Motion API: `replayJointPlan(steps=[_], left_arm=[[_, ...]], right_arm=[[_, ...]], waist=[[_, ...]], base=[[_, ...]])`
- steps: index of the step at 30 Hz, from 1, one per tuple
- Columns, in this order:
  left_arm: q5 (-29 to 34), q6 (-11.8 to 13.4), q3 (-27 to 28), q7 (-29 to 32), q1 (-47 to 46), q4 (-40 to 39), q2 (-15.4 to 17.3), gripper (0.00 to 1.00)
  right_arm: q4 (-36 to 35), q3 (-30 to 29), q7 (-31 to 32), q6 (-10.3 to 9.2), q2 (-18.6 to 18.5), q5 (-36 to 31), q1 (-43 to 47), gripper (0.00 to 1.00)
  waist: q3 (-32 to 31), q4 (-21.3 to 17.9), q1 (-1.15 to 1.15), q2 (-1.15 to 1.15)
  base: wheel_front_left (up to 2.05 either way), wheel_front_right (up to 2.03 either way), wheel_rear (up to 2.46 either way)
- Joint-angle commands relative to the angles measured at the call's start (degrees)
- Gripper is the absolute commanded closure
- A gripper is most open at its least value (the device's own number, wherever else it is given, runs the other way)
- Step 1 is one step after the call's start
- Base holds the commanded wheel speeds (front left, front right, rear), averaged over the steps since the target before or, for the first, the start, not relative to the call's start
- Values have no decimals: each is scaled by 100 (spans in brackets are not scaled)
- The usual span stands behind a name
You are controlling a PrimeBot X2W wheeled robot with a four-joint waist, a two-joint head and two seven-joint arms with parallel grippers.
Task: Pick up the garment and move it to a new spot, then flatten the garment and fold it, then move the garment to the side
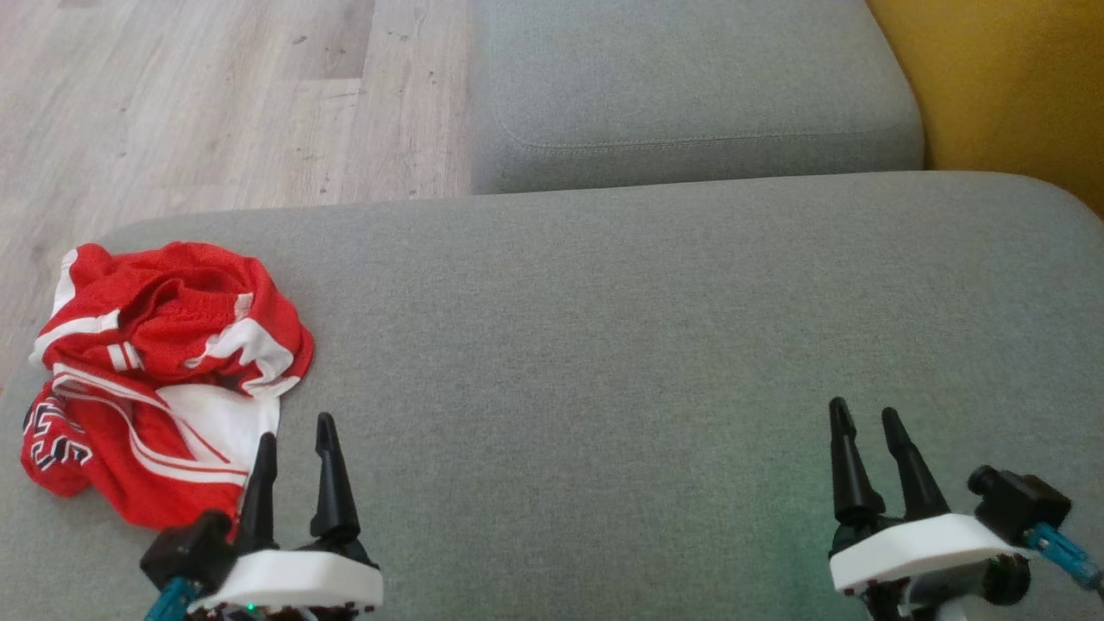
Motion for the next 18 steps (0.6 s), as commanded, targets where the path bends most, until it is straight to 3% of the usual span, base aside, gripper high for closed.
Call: replayJointPlan(steps=[1, 18], left_arm=[[216, 54, 43, -94, -117, -205, 33, 0], [1338, 159, -127, -383, -67, -112, 35, 0]], right_arm=[[-194, 148, -95, 32, -45, -224, -169, 0], [-122, 162, -382, 38, -52, -1302, -103, 0]], waist=[[-3, 11, 0, 0], [-77, 97, 0, 0]], base=[[0, 0, 0], [0, 0, 0]])
